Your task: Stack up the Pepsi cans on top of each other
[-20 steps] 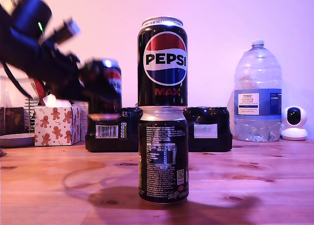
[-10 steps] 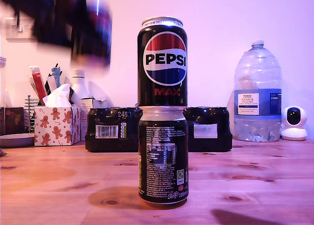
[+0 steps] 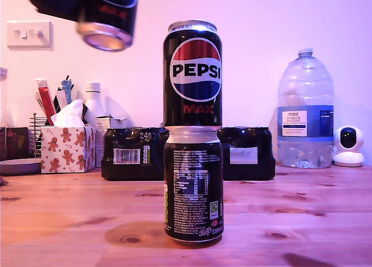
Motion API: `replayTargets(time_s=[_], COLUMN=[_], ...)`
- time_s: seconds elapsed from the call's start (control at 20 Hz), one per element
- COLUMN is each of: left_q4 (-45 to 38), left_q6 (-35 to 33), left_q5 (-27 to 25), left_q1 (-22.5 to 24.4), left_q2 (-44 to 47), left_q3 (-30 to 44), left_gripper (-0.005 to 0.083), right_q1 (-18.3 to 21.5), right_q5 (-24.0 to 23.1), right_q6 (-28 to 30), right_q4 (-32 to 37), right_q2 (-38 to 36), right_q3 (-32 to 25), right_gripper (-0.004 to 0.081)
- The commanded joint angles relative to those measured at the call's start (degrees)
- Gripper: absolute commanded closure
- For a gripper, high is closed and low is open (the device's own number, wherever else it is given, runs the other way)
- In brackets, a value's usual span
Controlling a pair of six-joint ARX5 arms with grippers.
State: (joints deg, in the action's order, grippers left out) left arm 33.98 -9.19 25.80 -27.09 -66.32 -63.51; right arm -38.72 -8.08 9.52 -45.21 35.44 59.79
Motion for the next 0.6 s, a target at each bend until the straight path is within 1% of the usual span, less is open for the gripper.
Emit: replayTargets(time_s=[0.0, 0.2, 0.45, 0.55], left_q4=[-1.2, 0.3, 0.1, -1.1], left_q6=[0.0, -0.1, 0.2, 0.2], left_q5=[0.5, 0.4, 0.4, 0.4], left_q1=[-1.8, -4.8, -7.6, -8.4], left_q2=[2.6, 2.6, 2.5, 2.2], left_q3=[-4.9, -8.7, -9.1, -9.1], left_gripper=[0.0384, 0.0384, 0.0381, 0.0380], right_q1=[-0.1, -0.2, -0.3, -0.3], right_q5=[0.0, 0.0, 0.0, -0.5], right_q6=[-1.2, -1.2, -0.6, -0.5], right_q4=[-0.7, -5.5, -9.2, -11.3], right_q2=[-0.5, -2.0, -2.8, -3.2], right_q3=[0.7, 0.7, 0.7, 0.7], right_gripper=[0.0780, 0.0780, 0.0780, 0.0780])
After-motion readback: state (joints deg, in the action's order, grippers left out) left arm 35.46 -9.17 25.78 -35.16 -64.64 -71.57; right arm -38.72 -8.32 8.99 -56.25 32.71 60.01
